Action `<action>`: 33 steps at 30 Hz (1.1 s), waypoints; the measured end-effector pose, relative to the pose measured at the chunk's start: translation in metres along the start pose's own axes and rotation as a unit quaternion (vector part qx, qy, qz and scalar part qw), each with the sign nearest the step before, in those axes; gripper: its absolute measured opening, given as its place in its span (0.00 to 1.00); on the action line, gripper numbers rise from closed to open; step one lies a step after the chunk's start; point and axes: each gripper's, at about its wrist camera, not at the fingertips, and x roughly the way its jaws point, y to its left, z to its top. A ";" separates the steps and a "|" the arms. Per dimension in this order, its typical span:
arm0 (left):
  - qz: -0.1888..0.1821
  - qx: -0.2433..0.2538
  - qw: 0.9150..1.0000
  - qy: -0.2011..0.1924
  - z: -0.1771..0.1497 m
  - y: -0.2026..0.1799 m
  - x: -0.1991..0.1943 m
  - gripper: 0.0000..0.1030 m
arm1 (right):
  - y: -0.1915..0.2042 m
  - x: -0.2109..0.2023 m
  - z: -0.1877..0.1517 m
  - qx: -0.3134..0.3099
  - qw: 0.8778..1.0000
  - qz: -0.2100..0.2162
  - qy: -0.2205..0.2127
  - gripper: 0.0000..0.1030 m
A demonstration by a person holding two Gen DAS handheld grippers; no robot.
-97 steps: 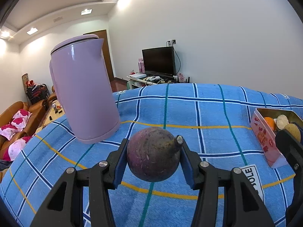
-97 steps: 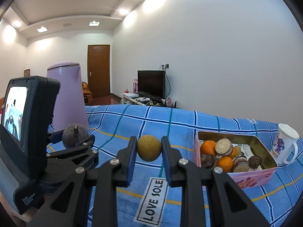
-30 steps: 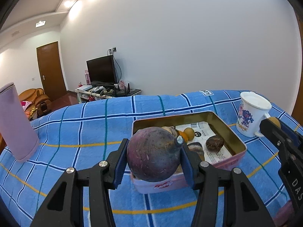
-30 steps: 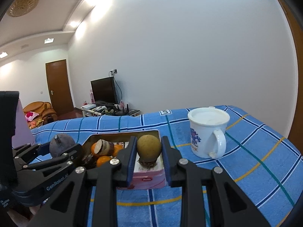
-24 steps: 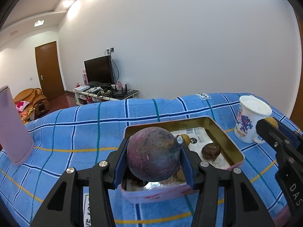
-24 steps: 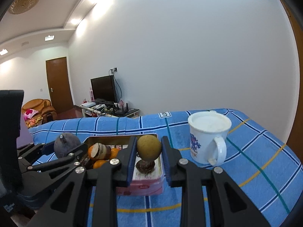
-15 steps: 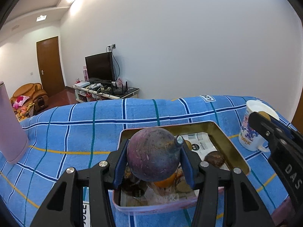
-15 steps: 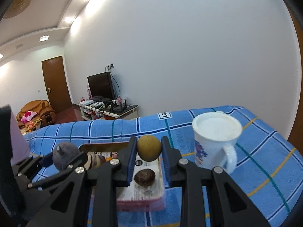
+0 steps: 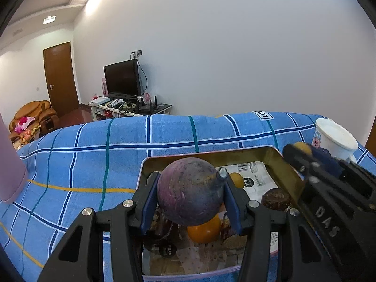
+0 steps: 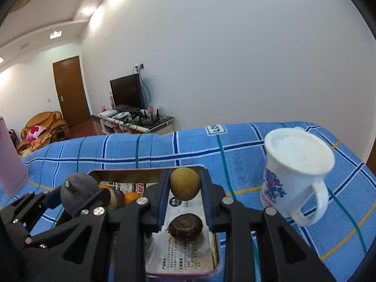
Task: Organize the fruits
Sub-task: 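Open right tool to drop the small fruit while left tool lowers the purple fruit into the tin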
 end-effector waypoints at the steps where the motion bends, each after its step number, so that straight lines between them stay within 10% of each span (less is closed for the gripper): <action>1: 0.000 0.001 1.000 -0.002 0.000 0.001 0.001 0.51 | 0.000 0.002 0.000 -0.002 1.000 0.001 0.003 0.28; 24: -0.003 -0.022 1.000 0.006 0.002 0.016 0.009 0.51 | 0.002 0.027 -0.002 -0.008 0.996 0.072 0.053 0.30; 30: -0.002 -0.020 1.000 0.007 0.002 0.014 0.009 0.51 | -0.013 0.001 0.001 0.033 0.998 0.044 -0.010 0.74; 33: 0.003 -0.008 1.000 0.004 0.002 0.009 0.008 0.52 | -0.023 -0.017 0.004 0.063 0.996 0.030 -0.055 0.76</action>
